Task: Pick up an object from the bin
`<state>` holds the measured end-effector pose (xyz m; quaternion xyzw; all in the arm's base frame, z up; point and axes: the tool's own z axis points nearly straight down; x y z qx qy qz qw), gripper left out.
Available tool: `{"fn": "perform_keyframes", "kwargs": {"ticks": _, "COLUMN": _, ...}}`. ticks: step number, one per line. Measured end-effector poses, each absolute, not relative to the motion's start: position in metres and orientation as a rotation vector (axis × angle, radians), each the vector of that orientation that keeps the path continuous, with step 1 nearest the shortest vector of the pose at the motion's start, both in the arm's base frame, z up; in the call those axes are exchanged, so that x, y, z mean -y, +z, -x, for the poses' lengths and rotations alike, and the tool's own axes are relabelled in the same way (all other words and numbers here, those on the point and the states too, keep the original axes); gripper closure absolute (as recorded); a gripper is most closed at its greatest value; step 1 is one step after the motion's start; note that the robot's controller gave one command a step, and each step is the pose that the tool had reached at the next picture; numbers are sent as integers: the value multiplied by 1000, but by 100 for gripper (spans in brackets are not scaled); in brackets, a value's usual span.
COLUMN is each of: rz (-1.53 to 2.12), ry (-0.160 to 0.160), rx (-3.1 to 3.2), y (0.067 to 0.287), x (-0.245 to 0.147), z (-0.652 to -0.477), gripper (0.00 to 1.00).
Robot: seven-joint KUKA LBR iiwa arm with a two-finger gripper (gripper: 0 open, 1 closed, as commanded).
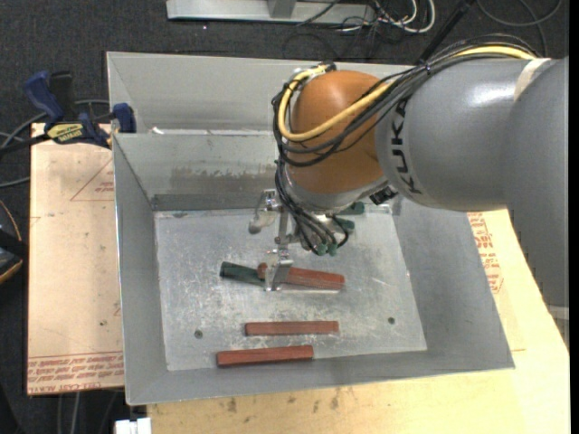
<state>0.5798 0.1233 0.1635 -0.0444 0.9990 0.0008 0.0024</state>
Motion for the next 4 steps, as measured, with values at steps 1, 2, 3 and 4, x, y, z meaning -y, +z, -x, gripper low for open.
{"fn": "perform_keyframes", "kwargs": {"ticks": 1, "rz": 155, "ry": -1, "rx": -3138, "y": 159, "x": -49, "z": -567, "gripper": 0}}
{"fn": "perform_keyframes", "kwargs": {"ticks": 2, "rz": 137, "ry": 2, "rx": -3135, "y": 106, "x": -46, "z": -575, "gripper": 0}}
{"fn": "perform_keyframes", "kwargs": {"ticks": 3, "rz": 52, "ry": -3, "rx": -3143, "y": 75, "x": -64, "z": -592, "gripper": 0}}
{"fn": "perform_keyframes", "kwargs": {"ticks": 4, "rz": 8, "ry": 6, "rx": -3127, "y": 78, "x": -66, "z": -589, "gripper": 100}}
